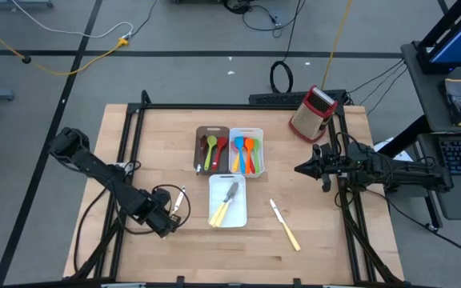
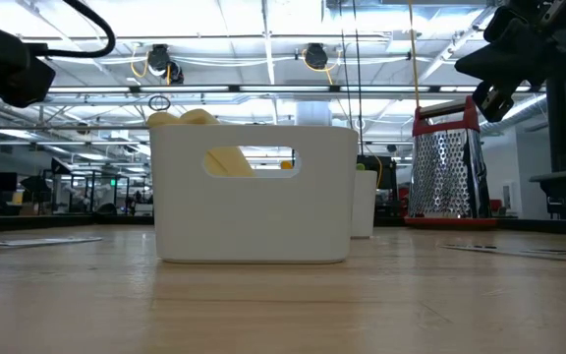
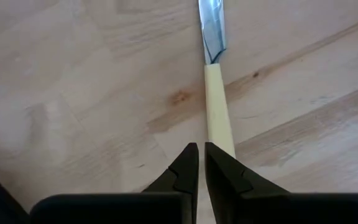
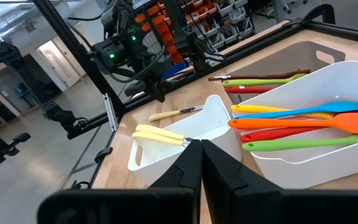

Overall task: Pick & Place Kitchen Items
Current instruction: Put the yellow knife into the bottom white bin

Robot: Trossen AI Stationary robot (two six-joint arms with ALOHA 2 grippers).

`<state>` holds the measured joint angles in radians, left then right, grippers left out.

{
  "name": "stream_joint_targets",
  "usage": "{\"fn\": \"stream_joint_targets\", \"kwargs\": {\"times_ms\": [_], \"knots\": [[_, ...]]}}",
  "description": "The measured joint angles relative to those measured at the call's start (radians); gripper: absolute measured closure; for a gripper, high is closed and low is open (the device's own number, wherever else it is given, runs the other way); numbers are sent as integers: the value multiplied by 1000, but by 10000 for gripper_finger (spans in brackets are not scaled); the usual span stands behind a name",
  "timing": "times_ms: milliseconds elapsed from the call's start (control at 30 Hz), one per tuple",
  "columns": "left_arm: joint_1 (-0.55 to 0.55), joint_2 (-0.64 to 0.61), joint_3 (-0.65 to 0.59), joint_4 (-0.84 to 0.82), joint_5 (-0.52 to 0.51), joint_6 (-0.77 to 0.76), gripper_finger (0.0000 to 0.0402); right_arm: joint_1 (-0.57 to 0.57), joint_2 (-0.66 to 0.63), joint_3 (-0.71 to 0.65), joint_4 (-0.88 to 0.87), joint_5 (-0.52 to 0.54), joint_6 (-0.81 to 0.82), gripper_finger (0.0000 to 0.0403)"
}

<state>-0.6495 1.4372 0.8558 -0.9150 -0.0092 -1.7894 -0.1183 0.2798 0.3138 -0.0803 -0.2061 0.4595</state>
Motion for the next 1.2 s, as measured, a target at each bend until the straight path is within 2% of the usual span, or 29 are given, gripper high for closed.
{"fn": "stream_joint_targets", "kwargs": {"times_ms": [167, 433, 600, 733, 1100, 1200], "knots": [[0, 0, 0, 0, -4, 7, 343, 0, 0, 0, 0, 0, 0, 403], [0, 0, 0, 23, -47, -30, 231, 0, 0, 0, 0, 0, 0, 403], [-2, 22, 0, 78, -66, -31, 189, 0, 0, 0, 0, 0, 0, 403], [2, 66, 0, 89, -62, -30, 179, 0, 0, 0, 0, 0, 0, 403], [4, 203, 2, 148, 71, -31, 179, 0, 0, 0, 0, 0, 0, 403], [1, 236, 4, 178, 79, -25, 179, 0, 0, 0, 0, 0, 0, 403]]}}
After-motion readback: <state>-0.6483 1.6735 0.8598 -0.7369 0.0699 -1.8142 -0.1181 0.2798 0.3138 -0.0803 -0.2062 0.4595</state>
